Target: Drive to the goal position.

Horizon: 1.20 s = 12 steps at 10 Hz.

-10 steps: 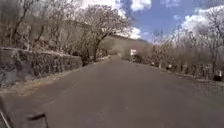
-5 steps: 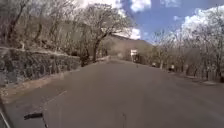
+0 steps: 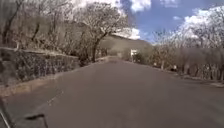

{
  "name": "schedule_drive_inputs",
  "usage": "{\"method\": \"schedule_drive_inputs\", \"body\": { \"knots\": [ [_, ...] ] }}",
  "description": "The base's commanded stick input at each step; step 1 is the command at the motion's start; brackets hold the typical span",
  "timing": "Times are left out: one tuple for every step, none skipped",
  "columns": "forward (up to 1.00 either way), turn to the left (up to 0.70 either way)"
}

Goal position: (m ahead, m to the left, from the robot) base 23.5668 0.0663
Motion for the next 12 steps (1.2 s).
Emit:
{"method": "schedule_drive_inputs", "body": {
  "knots": [
    [0.70, 0.00],
    [0.70, 0.00],
    [0.70, 0.00],
    [0.70, 0.00],
    [0.70, 0.00],
    [0.70, 0.00],
    [0.70, 0.00],
    [0.70, 0.00],
    [0.70, 0.00],
    [0.70, 0.00],
    [0.70, 0.00],
    [0.70, 0.00]
  ]
}}
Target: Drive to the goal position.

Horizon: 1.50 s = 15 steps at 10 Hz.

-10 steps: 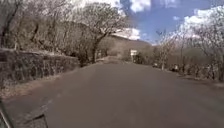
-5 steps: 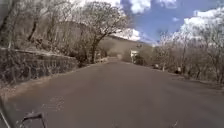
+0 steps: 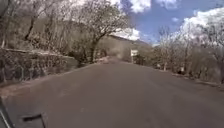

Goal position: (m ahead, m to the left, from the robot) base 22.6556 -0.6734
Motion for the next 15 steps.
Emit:
{"method": "schedule_drive_inputs", "body": {
  "knots": [
    [0.70, 0.34],
    [0.70, 0.34],
    [0.70, 0.00],
    [0.70, 0.00],
    [0.70, 0.00],
    [0.70, 0.00],
    [0.70, 0.00],
    [0.70, 0.00],
    [0.70, 0.00],
    [0.70, 0.00],
    [0.70, 0.00],
    [0.70, 0.00],
    [0.70, 0.00],
    [0.70, 0.00],
    [0.70, 0.00]
  ]
}}
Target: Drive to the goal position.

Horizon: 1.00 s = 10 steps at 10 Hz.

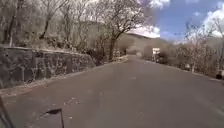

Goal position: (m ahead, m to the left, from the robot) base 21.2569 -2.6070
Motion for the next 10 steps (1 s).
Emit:
{"method": "schedule_drive_inputs", "body": {
  "knots": [
    [0.70, 0.00],
    [0.70, 0.00],
    [0.70, 0.00],
    [0.70, 0.00],
    [0.70, 0.00],
    [0.70, 0.00],
    [0.70, 0.00],
    [0.70, 0.00],
    [0.70, 0.00],
    [0.70, 0.00]
  ]
}}
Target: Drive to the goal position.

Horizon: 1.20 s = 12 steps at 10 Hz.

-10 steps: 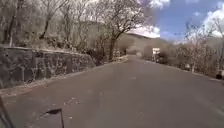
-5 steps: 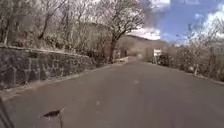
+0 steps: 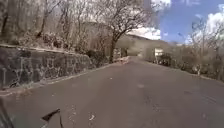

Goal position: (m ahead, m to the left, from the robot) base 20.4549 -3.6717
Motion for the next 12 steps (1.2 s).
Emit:
{"method": "schedule_drive_inputs", "body": {
  "knots": [
    [0.70, 0.00],
    [0.70, 0.00],
    [0.70, 0.00],
    [0.70, 0.00],
    [0.70, 0.00],
    [0.70, 0.00],
    [0.70, -0.06],
    [0.70, -0.07],
    [0.70, -0.08],
    [0.70, -0.12],
    [0.70, -0.18],
    [0.70, 0.00]
  ]
}}
